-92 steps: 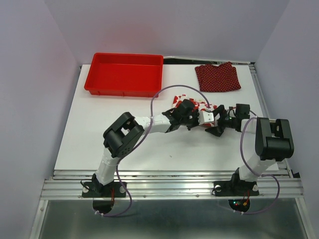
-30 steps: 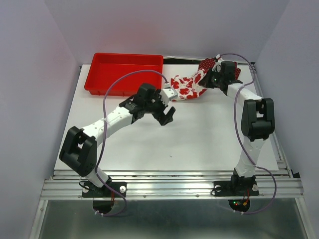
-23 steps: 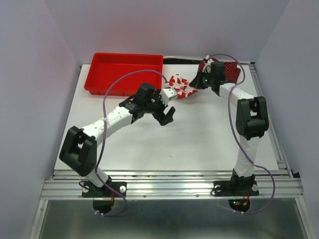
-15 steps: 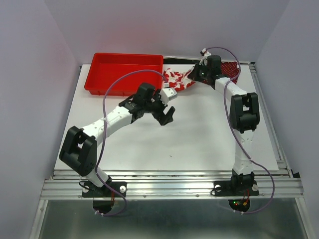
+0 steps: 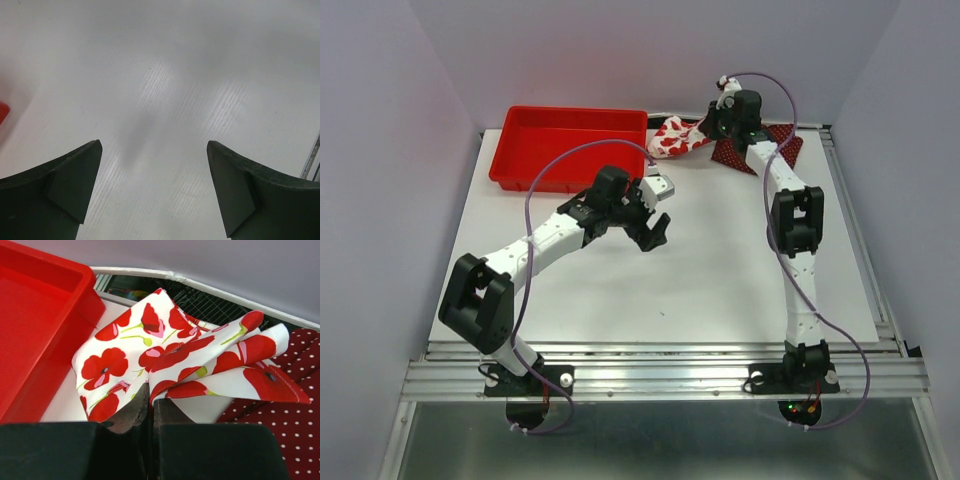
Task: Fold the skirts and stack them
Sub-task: Neatly place the folded skirt to the corner
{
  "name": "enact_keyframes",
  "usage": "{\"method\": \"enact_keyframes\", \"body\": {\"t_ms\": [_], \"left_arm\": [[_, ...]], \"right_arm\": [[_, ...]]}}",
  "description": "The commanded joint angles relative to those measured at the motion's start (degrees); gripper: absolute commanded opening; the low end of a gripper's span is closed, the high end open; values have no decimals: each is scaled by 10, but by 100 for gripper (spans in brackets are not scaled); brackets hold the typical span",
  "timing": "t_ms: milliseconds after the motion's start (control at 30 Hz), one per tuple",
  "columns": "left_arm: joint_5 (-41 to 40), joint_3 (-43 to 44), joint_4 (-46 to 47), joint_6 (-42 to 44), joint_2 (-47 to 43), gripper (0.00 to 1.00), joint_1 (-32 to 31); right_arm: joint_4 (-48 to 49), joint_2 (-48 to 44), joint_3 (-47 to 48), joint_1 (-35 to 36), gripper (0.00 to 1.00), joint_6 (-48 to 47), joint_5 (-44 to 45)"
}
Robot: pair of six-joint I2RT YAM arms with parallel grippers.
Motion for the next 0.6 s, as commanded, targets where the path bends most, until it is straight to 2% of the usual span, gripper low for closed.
{"method": "enact_keyframes", "body": {"t_ms": [0,100,300,567], "left_arm": [[11,-7,14,-3,-17,98,4],[11,-10,15,-2,-17,98,4],[20,-8,17,-4,-11,98,5],[19,-10,17,-7,-12,98,6]], "right_arm": [[45,-9,19,-28,1,-29,33],[46,-16,17,-37,1,-29,22],[46,-54,-16,-49,1,-105,-33],[46,-58,30,-54,1,-149,-43]]}}
